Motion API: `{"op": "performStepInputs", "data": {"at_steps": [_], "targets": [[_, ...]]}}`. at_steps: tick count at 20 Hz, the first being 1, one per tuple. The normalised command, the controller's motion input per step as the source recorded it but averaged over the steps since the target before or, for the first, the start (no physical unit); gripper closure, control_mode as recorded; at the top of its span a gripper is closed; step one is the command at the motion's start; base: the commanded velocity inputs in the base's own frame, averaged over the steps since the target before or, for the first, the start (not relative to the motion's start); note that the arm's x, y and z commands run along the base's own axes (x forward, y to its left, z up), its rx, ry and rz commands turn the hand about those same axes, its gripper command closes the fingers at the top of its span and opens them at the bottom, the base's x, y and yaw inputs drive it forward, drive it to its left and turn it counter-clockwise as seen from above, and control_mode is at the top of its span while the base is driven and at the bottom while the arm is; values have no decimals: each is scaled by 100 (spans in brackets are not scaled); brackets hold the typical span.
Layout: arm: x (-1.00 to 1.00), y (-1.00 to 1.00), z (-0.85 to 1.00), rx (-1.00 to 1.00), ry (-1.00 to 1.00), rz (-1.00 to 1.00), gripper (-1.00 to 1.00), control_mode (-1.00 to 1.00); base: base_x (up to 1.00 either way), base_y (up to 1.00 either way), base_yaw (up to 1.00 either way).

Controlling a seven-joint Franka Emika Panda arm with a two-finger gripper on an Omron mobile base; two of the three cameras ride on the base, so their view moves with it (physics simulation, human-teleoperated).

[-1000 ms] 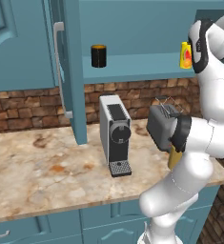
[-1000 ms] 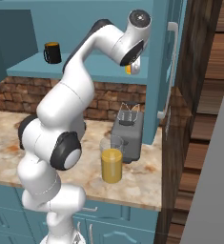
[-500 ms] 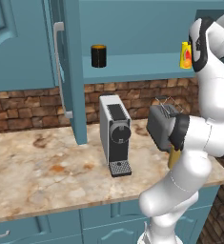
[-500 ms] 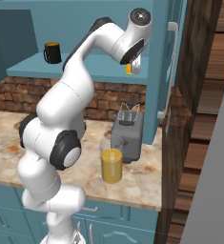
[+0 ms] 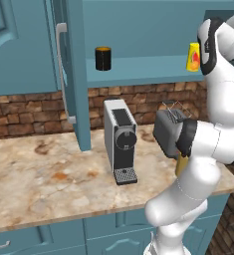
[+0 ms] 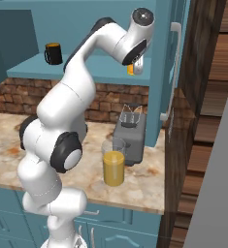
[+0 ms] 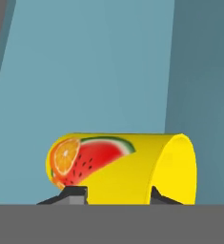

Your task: There is a tray on the dining counter. Grab the cup, mug, and pitcher and place them on the tray. The pitcher may be placed next to the tray if it cannot fit the tray.

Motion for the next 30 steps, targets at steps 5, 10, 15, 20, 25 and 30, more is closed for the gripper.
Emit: {"op": "performStepInputs", "data": {"at_steps": [5,10,15,20,25,30], "targets": [[-3,0,0,0,0,0,100,-100,0,0,0],[-22,0,0,0,-12,0,100,-100,0,0,0],[-53,23,-17,0,-23,0,100,-100,0,0,0],[-97,52,-13,-1,-15,-3,100,-100,0,0,0],[-100,60,0,-5,0,-13,100,-100,0,0,0],[-100,25,6,-1,5,-6,100,-100,0,0,0]]}}
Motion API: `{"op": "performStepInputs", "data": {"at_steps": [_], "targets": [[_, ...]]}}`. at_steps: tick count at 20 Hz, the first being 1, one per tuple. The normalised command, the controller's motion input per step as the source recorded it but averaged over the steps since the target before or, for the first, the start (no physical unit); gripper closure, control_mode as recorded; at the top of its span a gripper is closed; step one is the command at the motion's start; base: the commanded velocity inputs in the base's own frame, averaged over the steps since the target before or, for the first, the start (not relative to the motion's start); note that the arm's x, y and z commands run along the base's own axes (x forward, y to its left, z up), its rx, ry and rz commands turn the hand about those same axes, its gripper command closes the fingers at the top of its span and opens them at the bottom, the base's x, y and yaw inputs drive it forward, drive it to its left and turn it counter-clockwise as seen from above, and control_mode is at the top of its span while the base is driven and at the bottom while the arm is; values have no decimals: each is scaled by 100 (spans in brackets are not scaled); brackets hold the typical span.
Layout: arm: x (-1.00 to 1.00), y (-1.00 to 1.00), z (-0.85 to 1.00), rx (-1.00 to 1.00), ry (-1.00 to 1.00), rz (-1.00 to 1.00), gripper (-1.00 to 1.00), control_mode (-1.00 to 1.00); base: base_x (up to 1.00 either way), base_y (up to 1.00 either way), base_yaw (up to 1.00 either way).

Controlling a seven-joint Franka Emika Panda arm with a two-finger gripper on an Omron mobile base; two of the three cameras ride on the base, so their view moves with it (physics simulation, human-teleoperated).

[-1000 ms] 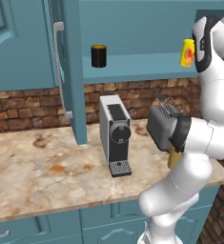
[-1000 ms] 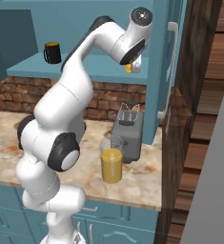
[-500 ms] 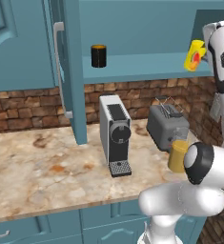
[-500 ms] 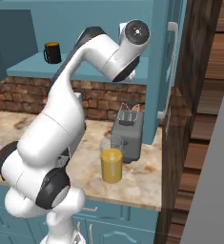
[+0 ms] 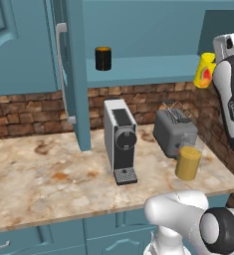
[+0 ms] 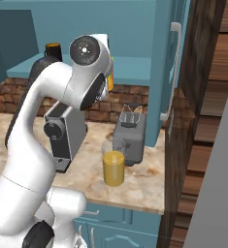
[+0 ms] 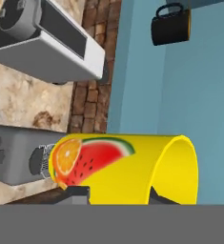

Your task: There is a tray on the dining counter. Grab the cup, mug, and pitcher and place them on the tray. The pitcher may be placed next to the tray if it cannot fit the tray.

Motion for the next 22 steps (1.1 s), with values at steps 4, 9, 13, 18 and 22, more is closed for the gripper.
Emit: {"op": "performStepInputs", "data": {"at_steps": [4,9,13,18,22], "targets": [[-100,0,5,0,16,0,100,-100,0,0,0],[-90,10,0,0,23,0,100,-100,0,0,0],[-52,29,0,0,18,0,100,-100,0,0,0],[-13,17,0,0,3,0,100,-100,0,0,0],[-18,1,-2,0,0,0,100,-100,0,0,0]]}}
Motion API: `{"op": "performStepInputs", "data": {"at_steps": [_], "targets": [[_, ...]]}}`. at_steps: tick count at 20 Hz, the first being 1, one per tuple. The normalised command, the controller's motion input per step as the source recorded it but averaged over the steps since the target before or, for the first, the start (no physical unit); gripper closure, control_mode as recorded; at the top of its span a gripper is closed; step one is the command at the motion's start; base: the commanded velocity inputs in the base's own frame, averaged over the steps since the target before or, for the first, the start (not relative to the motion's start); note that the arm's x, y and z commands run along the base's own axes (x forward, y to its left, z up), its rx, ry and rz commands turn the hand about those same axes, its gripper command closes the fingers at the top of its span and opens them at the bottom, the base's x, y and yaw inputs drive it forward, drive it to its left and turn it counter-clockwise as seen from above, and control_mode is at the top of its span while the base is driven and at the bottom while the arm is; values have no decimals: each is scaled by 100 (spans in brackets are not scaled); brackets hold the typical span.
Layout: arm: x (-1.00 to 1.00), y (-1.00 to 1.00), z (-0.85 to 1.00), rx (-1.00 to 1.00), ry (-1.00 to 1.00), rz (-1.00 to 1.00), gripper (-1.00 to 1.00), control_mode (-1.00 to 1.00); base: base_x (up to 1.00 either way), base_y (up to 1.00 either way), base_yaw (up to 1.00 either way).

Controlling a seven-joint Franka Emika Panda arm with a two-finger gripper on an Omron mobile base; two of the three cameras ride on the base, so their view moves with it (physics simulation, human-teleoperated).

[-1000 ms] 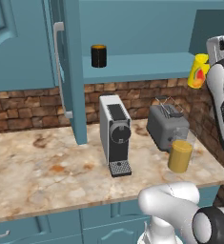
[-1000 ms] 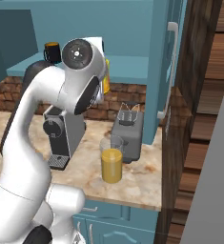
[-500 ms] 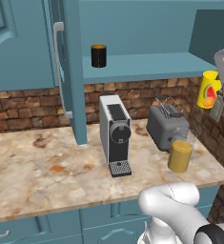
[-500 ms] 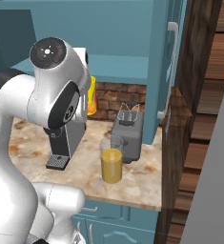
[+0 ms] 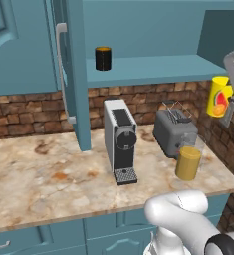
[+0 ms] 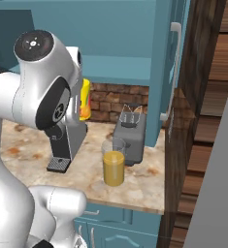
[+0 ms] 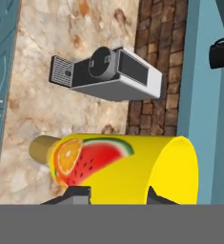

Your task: There is a tray on the dining counter. Grab the cup, mug, and pitcher and place them on the tray. The pitcher may be placed next to the tray if it cannot fit the tray.

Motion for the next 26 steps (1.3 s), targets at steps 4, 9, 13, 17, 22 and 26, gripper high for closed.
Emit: {"op": "performStepInputs", "data": {"at_steps": [4,9,13,17,22,26], "targets": [[-5,0,0,0,0,0,100,-100,0,0,0],[0,0,0,0,0,0,100,100,-1,0,0],[0,0,0,0,0,0,100,100,-68,2,0],[0,0,0,0,0,0,100,100,-100,21,28],[0,0,0,0,0,0,100,100,-82,54,80],[0,0,0,0,0,0,100,100,-19,71,75]]}}
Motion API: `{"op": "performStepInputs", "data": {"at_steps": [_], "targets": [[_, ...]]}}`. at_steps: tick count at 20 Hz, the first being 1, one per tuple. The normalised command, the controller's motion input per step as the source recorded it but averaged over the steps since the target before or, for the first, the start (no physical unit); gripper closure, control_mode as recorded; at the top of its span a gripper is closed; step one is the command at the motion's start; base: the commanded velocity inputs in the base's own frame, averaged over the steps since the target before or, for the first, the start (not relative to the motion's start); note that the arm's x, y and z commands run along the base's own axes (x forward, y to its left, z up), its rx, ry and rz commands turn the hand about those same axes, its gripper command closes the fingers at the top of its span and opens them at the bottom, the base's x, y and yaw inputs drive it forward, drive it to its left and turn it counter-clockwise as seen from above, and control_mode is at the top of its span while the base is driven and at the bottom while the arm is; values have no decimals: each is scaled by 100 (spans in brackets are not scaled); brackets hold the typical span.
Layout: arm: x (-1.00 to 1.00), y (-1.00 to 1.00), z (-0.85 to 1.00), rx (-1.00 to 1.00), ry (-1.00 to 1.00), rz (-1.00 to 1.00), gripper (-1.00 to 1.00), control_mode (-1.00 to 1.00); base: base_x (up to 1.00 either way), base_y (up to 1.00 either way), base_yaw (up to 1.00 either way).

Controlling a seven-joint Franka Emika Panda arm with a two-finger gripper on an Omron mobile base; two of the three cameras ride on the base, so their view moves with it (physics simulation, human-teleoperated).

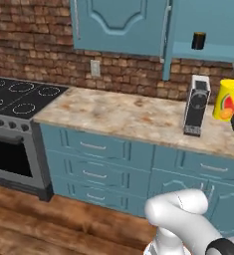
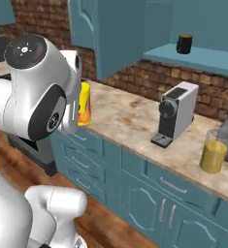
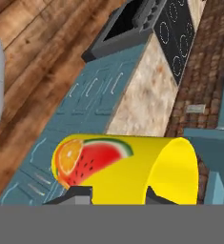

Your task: There is a tray on the dining counter. Grab the cup, mug, and pitcher and place them on the tray. The pitcher may be placed next to the tray if it cannot fit the tray.

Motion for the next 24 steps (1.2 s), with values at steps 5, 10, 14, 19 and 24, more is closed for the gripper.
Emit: {"op": "performStepInputs", "data": {"at_steps": [5,10,14,19,24], "targets": [[0,0,0,0,0,0,100,100,-31,41,98],[0,0,0,0,0,0,100,100,-19,4,100],[0,0,0,0,0,0,100,100,-6,0,100],[0,0,0,0,0,0,100,100,0,10,100],[0,0,0,0,0,0,100,100,8,39,98]]}}
